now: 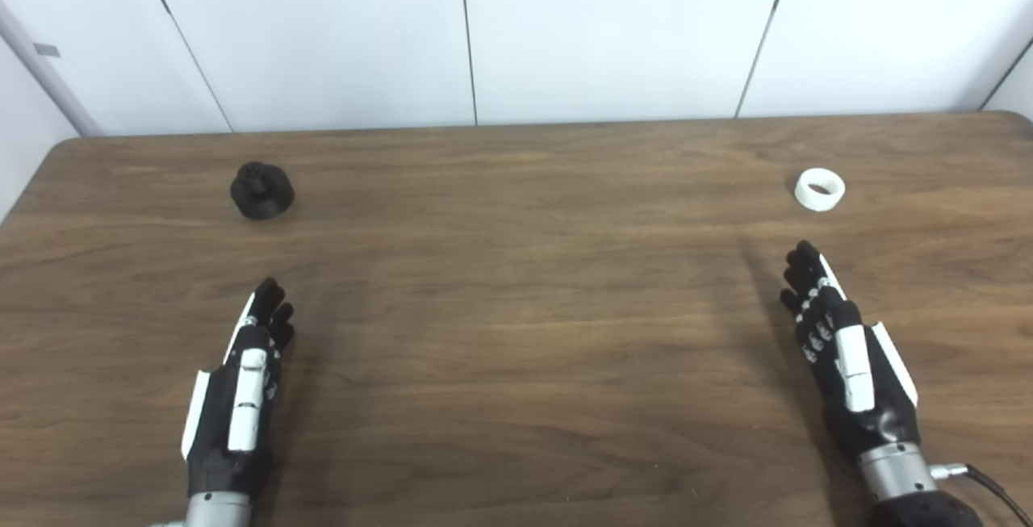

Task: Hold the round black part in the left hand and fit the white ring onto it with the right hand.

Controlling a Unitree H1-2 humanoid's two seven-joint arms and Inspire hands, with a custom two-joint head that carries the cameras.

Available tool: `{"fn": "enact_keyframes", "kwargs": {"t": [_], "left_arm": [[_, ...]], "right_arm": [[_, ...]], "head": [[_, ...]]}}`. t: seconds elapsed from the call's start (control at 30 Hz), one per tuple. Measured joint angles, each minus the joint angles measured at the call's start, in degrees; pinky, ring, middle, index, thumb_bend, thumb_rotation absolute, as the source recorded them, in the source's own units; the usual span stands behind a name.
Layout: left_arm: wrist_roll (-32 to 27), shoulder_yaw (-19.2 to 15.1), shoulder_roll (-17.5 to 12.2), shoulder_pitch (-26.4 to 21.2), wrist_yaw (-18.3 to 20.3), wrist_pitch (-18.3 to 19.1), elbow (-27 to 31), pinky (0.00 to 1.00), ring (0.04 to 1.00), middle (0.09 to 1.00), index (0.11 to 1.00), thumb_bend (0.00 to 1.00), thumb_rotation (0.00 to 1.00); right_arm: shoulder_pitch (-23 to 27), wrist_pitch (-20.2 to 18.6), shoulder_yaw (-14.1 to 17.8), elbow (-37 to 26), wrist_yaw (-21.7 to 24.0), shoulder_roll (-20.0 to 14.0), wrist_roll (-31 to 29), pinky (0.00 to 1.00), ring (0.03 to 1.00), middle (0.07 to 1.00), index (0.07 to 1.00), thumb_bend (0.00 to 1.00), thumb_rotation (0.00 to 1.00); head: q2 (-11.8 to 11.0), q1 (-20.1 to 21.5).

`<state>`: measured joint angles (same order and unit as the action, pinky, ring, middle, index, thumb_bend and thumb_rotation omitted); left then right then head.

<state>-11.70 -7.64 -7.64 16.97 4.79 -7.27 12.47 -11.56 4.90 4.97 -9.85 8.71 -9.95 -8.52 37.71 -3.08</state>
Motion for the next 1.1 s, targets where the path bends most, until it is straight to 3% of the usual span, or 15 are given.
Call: {"fn": "enact_keyframes", "kwargs": {"t": [0.33, 0.8, 1.1], "left_arm": [[0.00, 0.00, 0.00, -0.02, 0.14, -0.21, -0.17, 0.98, 0.972, 0.980, 0.977, 0.46, 0.88], [1.22, 0.21, 0.11, 0.02, 0.14, -0.83, -0.31, 0.97, 0.969, 0.972, 0.972, 0.46, 0.87], [3.37, 1.07, 0.40, 0.03, 0.08, -3.82, -0.85, 0.97, 0.970, 0.975, 0.973, 0.44, 0.85]], "right_arm": [[0.04, 0.04, 0.00, 0.09, 0.00, 0.04, 0.00, 1.00, 0.999, 0.995, 0.997, 0.56, 1.00], [0.07, 2.15, 0.02, 0.64, 0.24, -0.04, 0.00, 1.00, 1.000, 0.996, 0.994, 0.56, 1.00], [0.86, 4.30, 0.24, 2.28, 0.83, -1.14, -0.41, 1.00, 1.000, 1.000, 1.000, 0.58, 1.00]], "head": [[-0.35, 0.00], [-4.22, -4.39], [-7.82, -9.93]]}}
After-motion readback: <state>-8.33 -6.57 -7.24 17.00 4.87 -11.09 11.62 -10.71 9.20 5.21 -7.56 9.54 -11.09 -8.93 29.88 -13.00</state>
